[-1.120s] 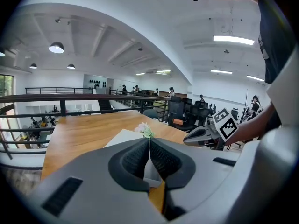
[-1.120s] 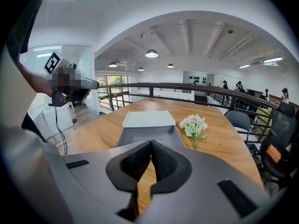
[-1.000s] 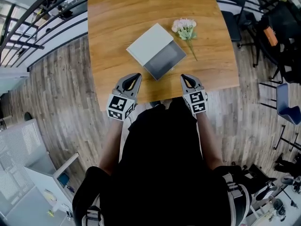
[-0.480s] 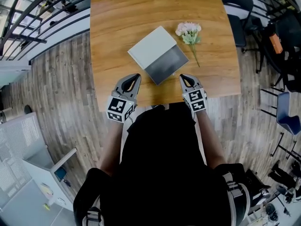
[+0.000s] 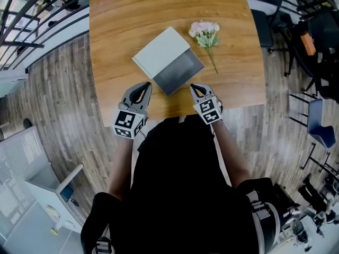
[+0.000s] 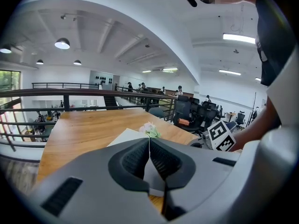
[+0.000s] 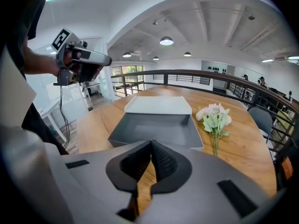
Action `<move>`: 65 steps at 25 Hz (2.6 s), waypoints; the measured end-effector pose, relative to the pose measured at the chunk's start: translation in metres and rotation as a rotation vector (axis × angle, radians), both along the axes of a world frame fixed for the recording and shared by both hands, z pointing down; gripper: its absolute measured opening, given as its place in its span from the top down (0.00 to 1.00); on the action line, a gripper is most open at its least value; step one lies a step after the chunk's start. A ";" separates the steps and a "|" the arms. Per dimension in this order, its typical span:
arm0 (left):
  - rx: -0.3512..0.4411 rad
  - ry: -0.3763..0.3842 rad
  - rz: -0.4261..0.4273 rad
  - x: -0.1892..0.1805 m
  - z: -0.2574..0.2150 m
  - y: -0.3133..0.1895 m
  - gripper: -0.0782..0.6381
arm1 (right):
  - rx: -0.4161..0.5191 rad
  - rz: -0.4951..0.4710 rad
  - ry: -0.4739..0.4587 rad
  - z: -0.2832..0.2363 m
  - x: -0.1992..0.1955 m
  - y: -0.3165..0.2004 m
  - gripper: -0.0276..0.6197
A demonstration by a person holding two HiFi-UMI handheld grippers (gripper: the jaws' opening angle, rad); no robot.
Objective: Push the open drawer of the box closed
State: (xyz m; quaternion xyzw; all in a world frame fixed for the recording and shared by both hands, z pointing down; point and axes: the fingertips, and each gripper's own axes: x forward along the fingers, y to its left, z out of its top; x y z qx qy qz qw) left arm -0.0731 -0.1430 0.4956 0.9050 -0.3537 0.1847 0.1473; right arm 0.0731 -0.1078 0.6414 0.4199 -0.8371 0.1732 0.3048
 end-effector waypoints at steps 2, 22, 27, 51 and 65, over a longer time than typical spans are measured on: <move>-0.010 -0.002 -0.007 -0.002 0.004 -0.002 0.86 | -0.015 -0.023 0.005 0.008 -0.005 0.000 0.93; -0.046 -0.032 -0.091 -0.046 0.015 -0.014 0.86 | -0.105 0.002 0.044 0.062 -0.016 -0.017 0.77; -0.050 -0.037 -0.089 -0.045 0.019 -0.014 0.86 | -0.122 0.011 0.046 0.074 -0.015 -0.018 0.76; -0.060 -0.035 -0.117 -0.056 0.022 -0.008 0.86 | -0.135 0.081 -0.004 0.091 -0.013 -0.023 0.82; -0.050 -0.019 -0.116 -0.057 0.017 -0.005 0.86 | -0.132 0.095 -0.006 0.081 -0.015 -0.023 0.82</move>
